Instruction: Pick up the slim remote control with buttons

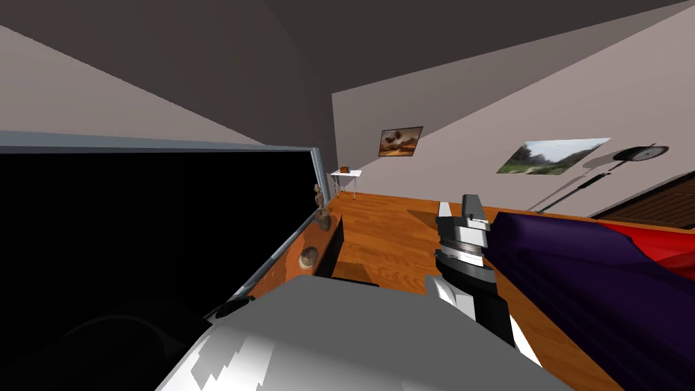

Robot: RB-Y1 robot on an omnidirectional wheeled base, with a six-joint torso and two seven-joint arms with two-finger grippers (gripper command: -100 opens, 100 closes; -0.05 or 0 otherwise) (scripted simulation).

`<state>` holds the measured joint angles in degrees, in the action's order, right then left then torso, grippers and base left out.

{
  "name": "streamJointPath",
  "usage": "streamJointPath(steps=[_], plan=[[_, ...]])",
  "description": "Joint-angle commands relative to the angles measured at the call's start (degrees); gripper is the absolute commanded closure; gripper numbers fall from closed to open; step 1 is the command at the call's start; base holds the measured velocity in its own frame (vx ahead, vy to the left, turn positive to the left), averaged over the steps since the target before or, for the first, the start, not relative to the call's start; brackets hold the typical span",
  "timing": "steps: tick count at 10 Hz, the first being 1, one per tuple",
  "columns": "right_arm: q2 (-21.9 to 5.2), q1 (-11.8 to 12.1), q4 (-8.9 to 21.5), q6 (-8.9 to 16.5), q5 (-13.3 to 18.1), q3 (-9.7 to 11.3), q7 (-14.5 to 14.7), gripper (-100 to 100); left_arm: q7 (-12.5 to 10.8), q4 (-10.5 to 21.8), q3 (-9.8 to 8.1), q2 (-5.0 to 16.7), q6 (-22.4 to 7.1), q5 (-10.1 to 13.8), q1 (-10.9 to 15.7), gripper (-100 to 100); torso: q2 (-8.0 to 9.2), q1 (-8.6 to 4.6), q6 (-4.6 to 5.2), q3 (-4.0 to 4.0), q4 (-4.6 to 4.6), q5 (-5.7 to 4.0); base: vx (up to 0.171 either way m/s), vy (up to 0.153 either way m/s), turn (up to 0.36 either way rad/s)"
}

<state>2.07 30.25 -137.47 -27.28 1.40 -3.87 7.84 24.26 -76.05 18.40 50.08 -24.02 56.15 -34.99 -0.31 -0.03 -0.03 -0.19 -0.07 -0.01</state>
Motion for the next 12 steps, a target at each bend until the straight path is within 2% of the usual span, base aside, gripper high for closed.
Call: streamJointPath(steps=[1, 2, 3, 4, 5, 6, 7, 10, 11, 12], plan=[[0.00, 0.00, 0.00, 0.00, 0.00, 0.00, 0.00, 0, 0.87, 1.30, 0.74, 0.07, -1.83, 2.06, -0.65, -100, 0.00, 0.00, 0.00, 0.00, 0.00, 0.00, 0.088, 0.033, -0.144], [0.00, 0.00, 0.00, 0.00, 0.00, 0.00, 0.00, 0, 1.33, 2.08, 1.20, 0.04, -2.85, 3.14, -0.84, -100, -0.03, 0.02, 0.00, -0.02, -0.01, 0.01, 0.096, 0.039, -0.122], [0.00, 0.00, 0.00, 0.00, 0.00, 0.00, 0.00, 0, 1.33, 2.08, 1.20, 0.04, -2.85, 3.14, -0.84, -100, -0.06, 0.04, -0.01, -0.04, -0.01, 0.01, 0.065, 0.027, -0.022], [0.00, 0.00, 0.00, 0.00, 0.00, 0.00, 0.00, 0, 2.00, 3.27, 2.07, -0.27, -4.32, 4.71, -1.07, -100, 0.01, 0.00, -0.02, 0.00, 0.00, 0.00, 0.072, 0.022, -0.099], [0.00, 0.00, 0.00, 0.00, 0.00, 0.00, 0.00, 0, 1.43, 2.43, 1.53, 0.01, -3.63, 3.88, -1.02, -100, 0.00, -0.02, 0.00, 0.00, 0.00, 0.00, 0.036, 0.014, -0.028], [0.00, 0.00, 0.00, 0.00, 0.00, 0.00, 0.00, 0, 1.57, 2.54, 1.60, -0.01, -3.88, 4.02, -1.01, 0, 0.11, -0.06, -0.03, 0.05, 0.02, -0.01, 0.006, 0.003, 0.004], [0.00, 0.00, 0.00, 0.00, 0.00, 0.00, 0.00, 0, 0.93, 4.15, 1.63, -1.75, -3.89, 2.74, 0.23, -100, 0.21, -0.11, -0.02, 0.12, 0.04, -0.02, -0.030, 0.025, -0.075], [0.00, -0.01, 0.00, 0.00, 0.00, 0.00, 0.00, 0, -0.33, 7.39, 1.70, -5.26, -3.96, 0.22, 2.70, -100, 0.52, 0.02, -0.02, 0.30, 0.11, 0.01, -0.066, 0.039, -0.101], [0.00, -0.01, 0.00, 0.00, 0.00, 0.00, 0.00, 0, 0.14, 6.71, 1.71, -4.42, -3.99, 1.11, 2.28, -100, 0.54, 0.09, -0.02, 0.31, 0.12, 0.03, -0.027, 0.014, -0.026], [0.00, -0.01, 0.00, 0.00, 0.00, 0.00, 0.00, 0, 0.09, 6.74, 1.71, -4.54, -4.00, 1.11, 2.41, 100, 0.47, 0.14, -0.08, 0.26, 0.08, 0.04, -0.007, 0.000, 0.014]])
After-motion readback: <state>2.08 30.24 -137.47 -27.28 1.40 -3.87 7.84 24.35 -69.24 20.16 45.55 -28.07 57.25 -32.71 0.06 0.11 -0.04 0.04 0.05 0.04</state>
